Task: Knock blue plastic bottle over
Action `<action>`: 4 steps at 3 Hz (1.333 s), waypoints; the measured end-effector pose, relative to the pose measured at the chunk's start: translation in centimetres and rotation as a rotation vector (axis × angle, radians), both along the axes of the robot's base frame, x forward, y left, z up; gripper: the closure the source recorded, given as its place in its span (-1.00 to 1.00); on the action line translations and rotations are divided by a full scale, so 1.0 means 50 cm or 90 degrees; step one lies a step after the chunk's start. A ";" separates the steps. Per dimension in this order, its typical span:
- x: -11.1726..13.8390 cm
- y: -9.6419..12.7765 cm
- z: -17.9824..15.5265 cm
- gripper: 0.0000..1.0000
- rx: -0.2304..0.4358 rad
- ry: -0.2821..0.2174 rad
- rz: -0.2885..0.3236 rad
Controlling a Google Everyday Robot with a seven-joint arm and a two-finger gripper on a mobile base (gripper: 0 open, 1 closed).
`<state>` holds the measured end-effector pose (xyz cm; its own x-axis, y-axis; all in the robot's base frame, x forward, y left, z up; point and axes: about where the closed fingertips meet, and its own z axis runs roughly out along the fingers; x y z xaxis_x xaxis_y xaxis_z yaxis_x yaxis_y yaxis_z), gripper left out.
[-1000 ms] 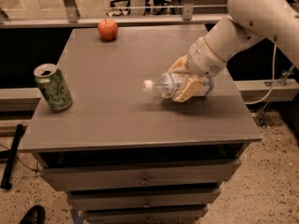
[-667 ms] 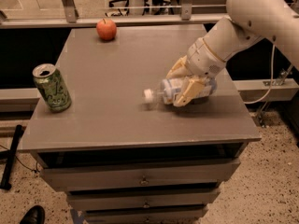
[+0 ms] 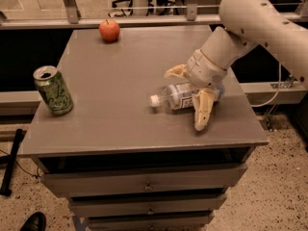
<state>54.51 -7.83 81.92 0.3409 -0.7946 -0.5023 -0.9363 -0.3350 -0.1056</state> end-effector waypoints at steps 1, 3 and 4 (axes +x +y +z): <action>0.004 -0.023 0.002 -1.00 0.013 0.016 -0.002; 0.071 -0.184 0.093 -1.00 0.116 0.040 -0.129; 0.091 -0.260 0.191 -1.00 0.154 -0.005 -0.209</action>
Offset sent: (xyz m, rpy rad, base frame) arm 0.0472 -0.1059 0.0583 0.2319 0.0924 -0.2185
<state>59.07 -20.85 91.46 0.0932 -0.7210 -0.6866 -0.9881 0.0179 -0.1528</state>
